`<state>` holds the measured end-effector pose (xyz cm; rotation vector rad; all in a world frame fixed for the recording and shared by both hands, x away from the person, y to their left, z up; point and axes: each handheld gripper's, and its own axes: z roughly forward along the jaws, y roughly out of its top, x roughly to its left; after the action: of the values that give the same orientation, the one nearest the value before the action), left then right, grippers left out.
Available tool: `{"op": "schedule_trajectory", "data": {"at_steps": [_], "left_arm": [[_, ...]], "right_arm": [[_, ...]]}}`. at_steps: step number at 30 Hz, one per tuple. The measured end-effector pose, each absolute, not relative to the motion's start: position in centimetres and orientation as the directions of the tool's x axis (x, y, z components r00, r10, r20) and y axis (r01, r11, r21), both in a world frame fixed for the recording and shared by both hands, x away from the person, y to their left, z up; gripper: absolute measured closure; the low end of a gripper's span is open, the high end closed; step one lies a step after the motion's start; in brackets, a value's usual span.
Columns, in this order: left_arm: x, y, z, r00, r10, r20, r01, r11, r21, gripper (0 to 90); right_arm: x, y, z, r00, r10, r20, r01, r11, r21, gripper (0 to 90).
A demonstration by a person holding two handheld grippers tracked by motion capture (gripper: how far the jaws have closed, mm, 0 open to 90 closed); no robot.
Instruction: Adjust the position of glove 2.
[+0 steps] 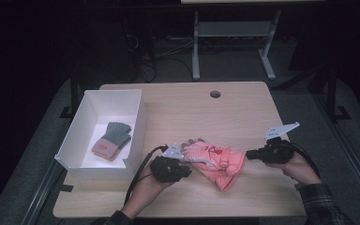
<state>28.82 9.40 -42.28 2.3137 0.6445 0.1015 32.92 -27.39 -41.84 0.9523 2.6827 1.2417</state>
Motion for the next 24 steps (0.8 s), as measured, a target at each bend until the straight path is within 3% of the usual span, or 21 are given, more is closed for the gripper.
{"op": "schedule_trajectory", "data": {"at_steps": [2,4,10,18,20,22,24], "left_arm": [[29.0,9.2,-42.7,0.858,0.507,-0.084,0.429,-0.617,0.66,65.1],[29.3,9.4,-43.0,0.844,0.529,-0.087,0.443,-0.595,0.671,61.2],[29.4,10.9,-42.5,0.804,0.587,-0.098,0.495,-0.568,0.657,58.6],[29.9,12.1,-41.1,0.755,0.653,-0.053,0.488,-0.506,0.711,52.7],[30.2,11.8,-41.4,0.765,0.642,-0.059,0.49,-0.519,0.701,55.2],[30.4,11.4,-41.6,0.776,0.629,-0.056,0.485,-0.537,0.69,67.5],[30.7,11.2,-41.7,0.781,0.623,-0.048,0.48,-0.549,0.684,73.7]], "right_arm": [[32.9,-27.5,-41.8,-0.812,0.542,0.215,0.514,0.49,0.704,88.7],[32.9,-27.5,-42.0,-0.811,0.543,0.219,0.518,0.492,0.7,88.8],[33.0,-27.5,-42.3,-0.809,0.547,0.215,0.522,0.499,0.692,88.8],[33.0,-27.4,-42.3,-0.81,0.545,0.216,0.521,0.5,0.692,88.8],[32.9,-27.4,-42.2,-0.81,0.546,0.212,0.519,0.501,0.692,88.8],[33.0,-27.4,-42.2,-0.811,0.544,0.213,0.518,0.5,0.694,88.9],[33.0,-27.4,-42.2,-0.81,0.545,0.214,0.52,0.501,0.692,89.0]]}}
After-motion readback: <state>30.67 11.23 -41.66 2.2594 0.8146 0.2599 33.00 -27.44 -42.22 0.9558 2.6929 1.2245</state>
